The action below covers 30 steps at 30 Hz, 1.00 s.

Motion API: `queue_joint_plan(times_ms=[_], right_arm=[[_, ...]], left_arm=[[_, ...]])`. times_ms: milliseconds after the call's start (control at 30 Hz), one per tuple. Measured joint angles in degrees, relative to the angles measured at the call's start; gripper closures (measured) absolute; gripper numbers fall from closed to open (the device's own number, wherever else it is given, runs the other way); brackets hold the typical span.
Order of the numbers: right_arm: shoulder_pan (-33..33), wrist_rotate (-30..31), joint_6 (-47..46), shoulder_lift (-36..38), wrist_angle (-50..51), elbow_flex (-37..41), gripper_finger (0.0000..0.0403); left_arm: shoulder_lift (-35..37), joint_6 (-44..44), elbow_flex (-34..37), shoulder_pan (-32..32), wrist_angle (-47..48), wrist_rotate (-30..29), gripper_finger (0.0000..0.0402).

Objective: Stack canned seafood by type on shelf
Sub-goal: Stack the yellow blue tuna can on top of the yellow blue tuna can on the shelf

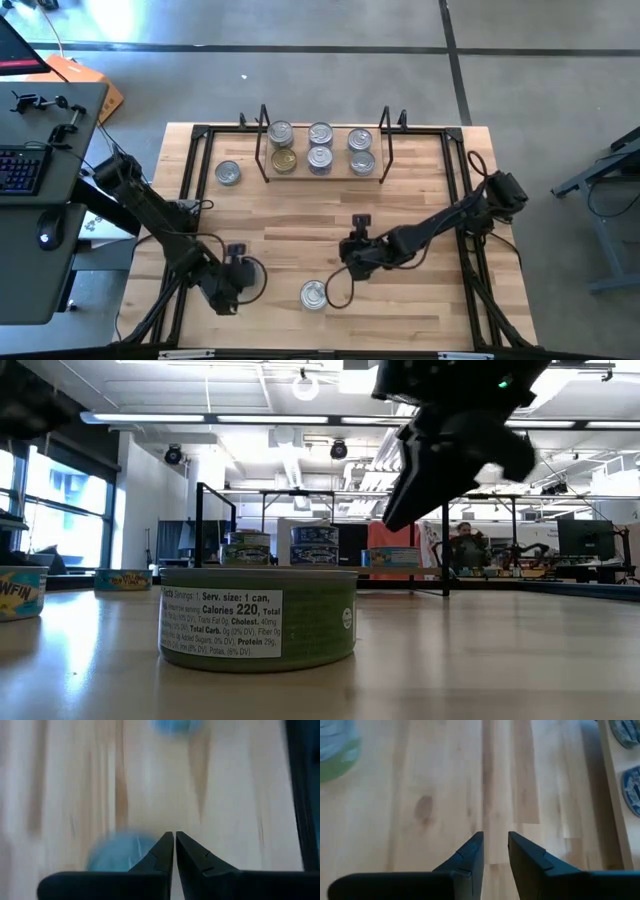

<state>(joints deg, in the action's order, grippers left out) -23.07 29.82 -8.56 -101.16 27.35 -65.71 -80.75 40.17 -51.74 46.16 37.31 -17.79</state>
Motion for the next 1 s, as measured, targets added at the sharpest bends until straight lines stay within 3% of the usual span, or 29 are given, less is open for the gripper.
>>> queue_joint_plan(times_ms=[100,300,433,500,567,633,733,867,933,1000], right_arm=[[1.58,-0.5,-0.33,0.0,-0.56,0.0,0.0325],[3.24,-1.57,1.07,0.0,-1.59,0.0,0.0325],[3.22,-2.06,1.75,0.0,-1.61,0.0,0.0325],[3.15,-2.18,2.0,0.0,-1.59,0.0,0.0325],[3.17,-2.58,2.09,0.0,-1.56,0.0,0.0325],[3.17,-3.6,2.7,0.0,-1.47,0.0,0.0325],[3.17,-4.01,3.29,0.0,-1.15,0.0,0.0325],[3.2,-3.96,3.08,0.0,-1.4,0.0,0.0325],[3.22,-3.62,3.35,0.0,-2.15,0.0,0.0325],[3.22,-3.49,3.64,0.0,-2.72,0.0,0.0325]], left_arm=[[-0.02,7.83,0.16,0.09,6.24,4.86,0.0384],[-0.07,9.96,7.55,-2.04,1.5,1.9,0.0394],[-0.09,4.79,11.06,-7.5,-7.27,-6.39,0.0401],[-0.09,-1.15,11.77,-11.37,-15.38,-12.96,0.0401],[-0.09,-10.17,11.68,-15.56,-23.28,-15.49,0.0401],[0.07,-17.92,9.45,-18.67,-24.7,-11.72,0.0401],[0.26,-19.77,2.86,-20.19,-12.63,0.57,0.0401],[0.35,-5.08,-2.81,-18.02,6.77,13.34,0.0401],[0.35,3.59,-2.19,-16.42,11.0,17.31,0.0401],[0.24,5.84,0.04,-15.03,12.05,19.05,0.0401]])
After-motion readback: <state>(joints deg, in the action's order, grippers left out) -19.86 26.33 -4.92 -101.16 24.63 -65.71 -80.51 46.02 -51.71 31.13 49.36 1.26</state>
